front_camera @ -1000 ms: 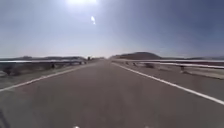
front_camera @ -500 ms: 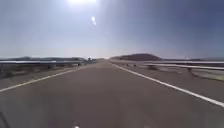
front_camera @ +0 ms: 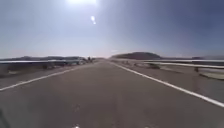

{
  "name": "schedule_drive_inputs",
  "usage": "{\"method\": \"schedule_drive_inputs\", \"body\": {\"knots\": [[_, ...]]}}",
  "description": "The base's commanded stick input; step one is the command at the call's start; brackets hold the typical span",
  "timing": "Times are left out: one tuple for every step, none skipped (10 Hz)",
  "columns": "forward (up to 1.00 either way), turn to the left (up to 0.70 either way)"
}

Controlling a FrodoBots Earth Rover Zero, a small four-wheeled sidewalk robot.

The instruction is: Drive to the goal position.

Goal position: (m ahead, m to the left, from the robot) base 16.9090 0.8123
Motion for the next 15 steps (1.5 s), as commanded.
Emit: {"method": "schedule_drive_inputs", "body": {"knots": [[1.00, 0.00], [1.00, 0.00], [1.00, 0.00], [1.00, 0.00], [1.00, 0.00], [1.00, 0.00], [1.00, 0.00], [1.00, 0.00], [1.00, 0.00], [1.00, 0.00], [1.00, 0.00], [1.00, 0.00], [1.00, 0.00], [1.00, 0.00], [1.00, 0.00]]}}
